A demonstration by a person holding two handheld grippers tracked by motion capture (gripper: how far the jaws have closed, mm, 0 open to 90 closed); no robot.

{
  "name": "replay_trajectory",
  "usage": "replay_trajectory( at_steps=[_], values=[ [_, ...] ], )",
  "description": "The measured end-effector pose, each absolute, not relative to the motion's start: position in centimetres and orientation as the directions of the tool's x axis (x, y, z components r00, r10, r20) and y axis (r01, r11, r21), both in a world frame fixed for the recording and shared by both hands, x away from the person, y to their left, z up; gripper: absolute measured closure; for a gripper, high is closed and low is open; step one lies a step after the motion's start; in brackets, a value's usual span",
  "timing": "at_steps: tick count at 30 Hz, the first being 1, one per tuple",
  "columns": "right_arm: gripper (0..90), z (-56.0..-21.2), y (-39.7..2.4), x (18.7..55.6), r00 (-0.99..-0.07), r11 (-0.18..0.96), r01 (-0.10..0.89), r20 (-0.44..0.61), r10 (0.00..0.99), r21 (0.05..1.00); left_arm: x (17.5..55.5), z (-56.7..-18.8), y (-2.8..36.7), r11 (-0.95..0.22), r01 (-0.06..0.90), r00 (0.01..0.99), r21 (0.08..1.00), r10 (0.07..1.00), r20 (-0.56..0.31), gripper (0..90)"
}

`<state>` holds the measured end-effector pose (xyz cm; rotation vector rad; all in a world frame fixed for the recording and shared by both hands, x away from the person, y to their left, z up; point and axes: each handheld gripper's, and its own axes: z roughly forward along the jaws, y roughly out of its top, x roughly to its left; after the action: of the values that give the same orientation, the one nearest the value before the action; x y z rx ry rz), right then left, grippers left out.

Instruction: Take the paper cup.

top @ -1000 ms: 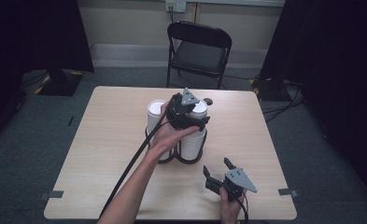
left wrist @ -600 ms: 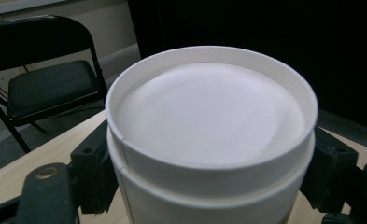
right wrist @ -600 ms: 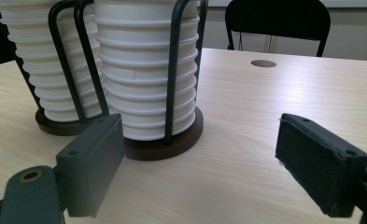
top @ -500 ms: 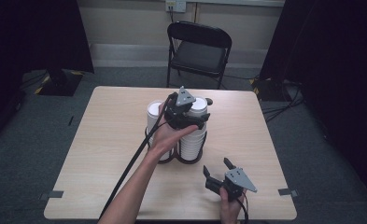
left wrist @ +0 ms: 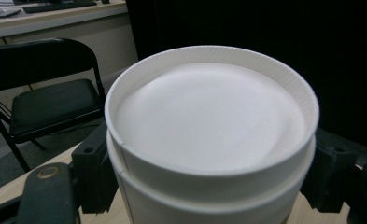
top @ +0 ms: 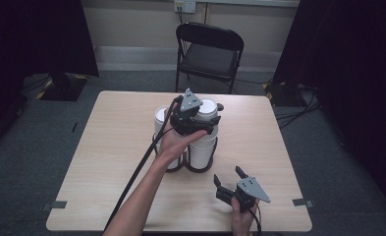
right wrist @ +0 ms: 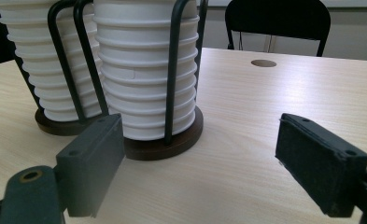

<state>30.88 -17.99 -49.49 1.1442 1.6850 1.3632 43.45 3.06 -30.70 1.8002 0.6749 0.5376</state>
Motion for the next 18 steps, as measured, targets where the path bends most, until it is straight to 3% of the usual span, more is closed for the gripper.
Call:
replay_trajectory(
  at_steps=[18],
  values=[
    [14.8,-49.5,-18.0,30.9,-0.384,0.067,0.215,0.021,0.923,0.974,42.6,-29.5,3.9,-0.186,0.125,0.740,0.975,0.672,0.033,21.2]
  ],
)
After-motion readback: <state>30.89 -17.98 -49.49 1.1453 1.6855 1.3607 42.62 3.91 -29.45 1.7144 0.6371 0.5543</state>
